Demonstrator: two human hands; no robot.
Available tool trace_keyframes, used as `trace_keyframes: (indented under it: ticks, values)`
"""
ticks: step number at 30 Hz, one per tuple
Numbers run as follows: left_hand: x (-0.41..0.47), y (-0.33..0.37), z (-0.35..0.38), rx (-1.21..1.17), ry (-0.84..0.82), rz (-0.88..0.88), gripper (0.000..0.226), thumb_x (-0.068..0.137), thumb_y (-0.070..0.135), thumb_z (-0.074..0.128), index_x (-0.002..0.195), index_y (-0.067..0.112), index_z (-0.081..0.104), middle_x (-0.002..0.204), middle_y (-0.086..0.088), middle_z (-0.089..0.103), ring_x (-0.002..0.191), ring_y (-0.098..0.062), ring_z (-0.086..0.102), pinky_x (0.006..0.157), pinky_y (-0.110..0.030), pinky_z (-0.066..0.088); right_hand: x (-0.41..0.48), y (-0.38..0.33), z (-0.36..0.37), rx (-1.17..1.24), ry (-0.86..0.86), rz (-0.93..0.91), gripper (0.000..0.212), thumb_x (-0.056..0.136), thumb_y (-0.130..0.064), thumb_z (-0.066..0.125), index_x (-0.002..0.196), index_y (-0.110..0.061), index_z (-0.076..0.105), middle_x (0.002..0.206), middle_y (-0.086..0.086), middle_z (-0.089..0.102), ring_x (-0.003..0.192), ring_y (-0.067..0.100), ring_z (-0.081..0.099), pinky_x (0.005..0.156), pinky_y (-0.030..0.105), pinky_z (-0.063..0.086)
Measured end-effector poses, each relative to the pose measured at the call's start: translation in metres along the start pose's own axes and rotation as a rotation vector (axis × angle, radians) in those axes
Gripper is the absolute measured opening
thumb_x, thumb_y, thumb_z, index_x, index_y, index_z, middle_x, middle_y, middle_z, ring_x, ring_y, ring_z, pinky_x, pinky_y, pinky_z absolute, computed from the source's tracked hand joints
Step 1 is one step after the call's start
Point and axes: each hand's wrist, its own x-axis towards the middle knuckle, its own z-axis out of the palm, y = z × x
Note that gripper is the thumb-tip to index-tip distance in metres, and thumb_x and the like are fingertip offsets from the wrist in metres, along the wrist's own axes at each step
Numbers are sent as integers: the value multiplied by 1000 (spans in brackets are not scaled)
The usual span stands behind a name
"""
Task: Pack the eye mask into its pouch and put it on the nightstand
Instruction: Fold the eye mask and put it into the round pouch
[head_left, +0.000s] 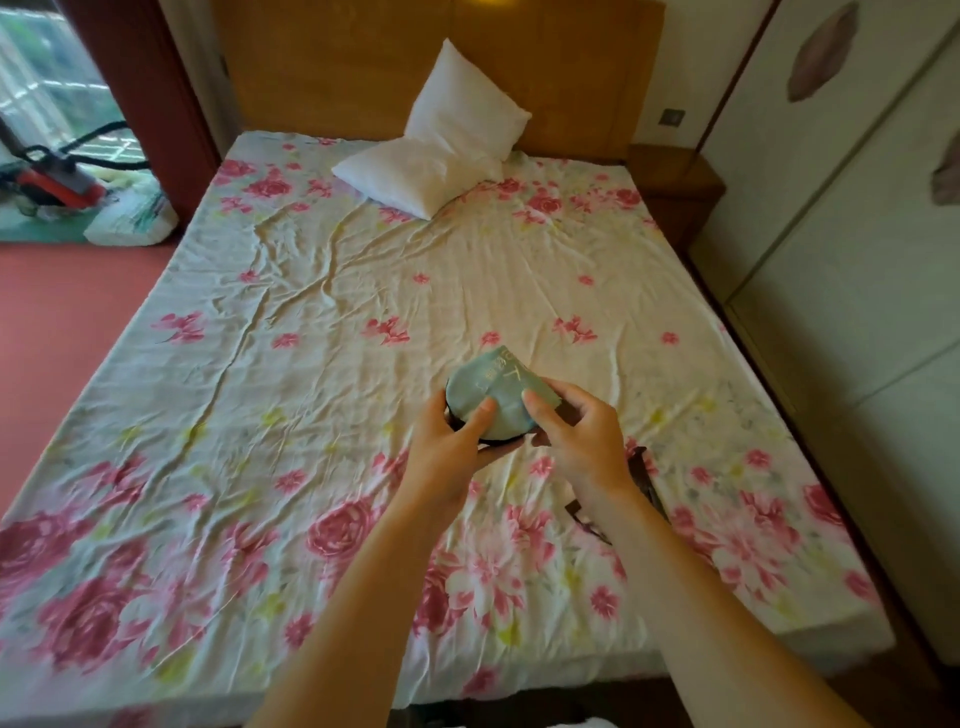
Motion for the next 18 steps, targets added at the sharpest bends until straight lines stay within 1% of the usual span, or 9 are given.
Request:
trace_keyframes:
  ticks: [2,5,8,10,13,14,16,17,18]
  values:
    - [0,-2,15,25,-20,-31,43,95,10,63,136,13,51,128,-12,63,109,-30,70,77,-40,63,-2,2,-18,-8,15,-18,13,91,-21,68,104,-22,70,88,3,75,70,11,71,63,30,61]
    - [-6,-8,38,92,-71,-50,36,98,13,59,133,16,53,127,-11,61,109,-30,69,76,-39,63,-6,6,-47,-22,73,-30,11,95,-22,63,102,-23,71,86,2,75,64,12,70,63,33,61]
    - [-16,-18,66,194,-81,-23,16,99,25,57,115,30,59,121,-7,63,99,-24,72,69,-33,63,-11,10,-80,-24,118,-33,16,97,-22,60,105,-16,73,82,0,74,61,13,70,59,31,60]
    - [-22,-30,88,280,-72,25,9,99,30,57,107,34,57,117,-4,64,97,-19,72,65,-29,61,-19,15,-105,-25,112,-31,20,98,-21,57,106,-11,72,82,3,74,63,15,72,56,28,58]
    - [-34,-56,128,383,-76,77,11,100,28,56,111,30,57,111,-1,67,91,-15,72,62,-27,60,-32,25,-154,10,104,-44,18,99,-21,55,104,-18,72,91,5,75,76,16,75,62,30,61]
    - [-39,-67,144,402,-90,81,14,100,26,56,114,27,57,111,-1,67,91,-16,71,61,-28,60,-35,29,-174,3,106,-64,20,99,-20,55,108,-18,72,98,4,75,83,14,74,65,31,62]
    - [-50,-88,176,429,-118,85,15,100,25,56,115,24,57,109,-4,67,90,-19,71,60,-29,58,-41,38,-216,-43,121,-110,25,99,-19,56,118,-12,71,110,5,74,94,10,73,69,28,62]
    - [-56,-98,193,441,-122,90,14,100,25,56,114,24,58,108,-3,68,88,-17,72,58,-27,57,-45,43,-237,-73,131,-129,27,98,-21,56,120,-11,70,114,4,73,97,9,72,72,27,61]
    - [-61,-109,210,453,-122,93,15,100,25,56,114,24,58,106,-2,69,85,-14,72,57,-26,56,-48,48,-258,-95,140,-139,29,98,-25,56,121,-12,70,116,3,73,101,9,71,77,29,62]
